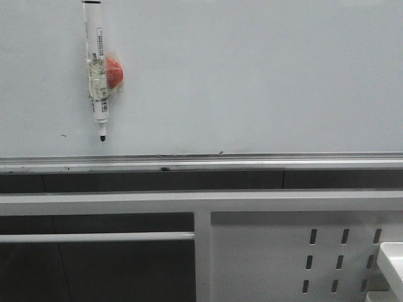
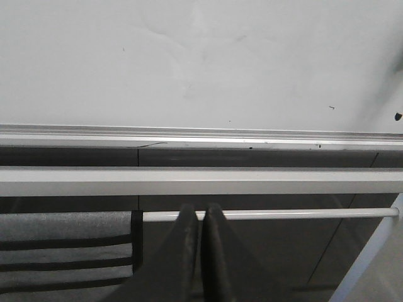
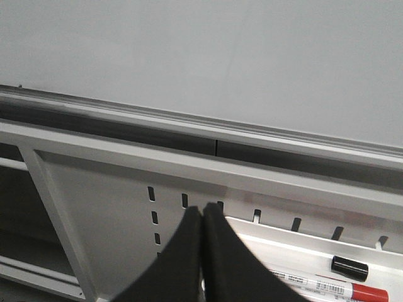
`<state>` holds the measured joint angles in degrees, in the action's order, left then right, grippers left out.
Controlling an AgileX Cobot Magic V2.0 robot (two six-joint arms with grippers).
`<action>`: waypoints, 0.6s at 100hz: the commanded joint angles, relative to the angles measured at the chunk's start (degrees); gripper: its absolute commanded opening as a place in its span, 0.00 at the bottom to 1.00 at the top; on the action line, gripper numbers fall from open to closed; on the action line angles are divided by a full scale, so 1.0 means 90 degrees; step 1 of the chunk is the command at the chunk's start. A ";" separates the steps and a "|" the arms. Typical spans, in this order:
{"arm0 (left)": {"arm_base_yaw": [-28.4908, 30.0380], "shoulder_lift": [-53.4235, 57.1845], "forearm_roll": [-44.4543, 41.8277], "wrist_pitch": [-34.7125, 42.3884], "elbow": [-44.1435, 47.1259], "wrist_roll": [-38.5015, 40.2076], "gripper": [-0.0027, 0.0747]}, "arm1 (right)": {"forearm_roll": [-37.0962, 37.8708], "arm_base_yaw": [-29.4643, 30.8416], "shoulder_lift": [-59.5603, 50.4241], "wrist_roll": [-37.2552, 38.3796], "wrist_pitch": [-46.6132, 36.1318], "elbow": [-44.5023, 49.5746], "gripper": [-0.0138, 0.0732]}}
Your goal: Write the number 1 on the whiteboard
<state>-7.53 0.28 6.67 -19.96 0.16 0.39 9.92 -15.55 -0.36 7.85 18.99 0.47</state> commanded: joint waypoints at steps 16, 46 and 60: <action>0.0009 0.0144 0.0032 0.0262 0.0228 0.0064 0.01 | 0.0003 0.0039 -0.0160 -0.0021 -0.0192 0.0085 0.10; 0.0009 0.0144 0.0032 0.0262 0.0228 0.0064 0.01 | 0.0003 0.0039 -0.0160 -0.0021 -0.0192 0.0085 0.10; 0.0009 0.0144 0.0032 0.0262 0.0228 0.0064 0.01 | 0.0039 0.0039 -0.0160 -0.0021 -0.0077 0.0085 0.10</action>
<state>-7.53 0.28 6.67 -19.96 0.16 0.39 9.92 -15.55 -0.36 7.74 19.13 0.37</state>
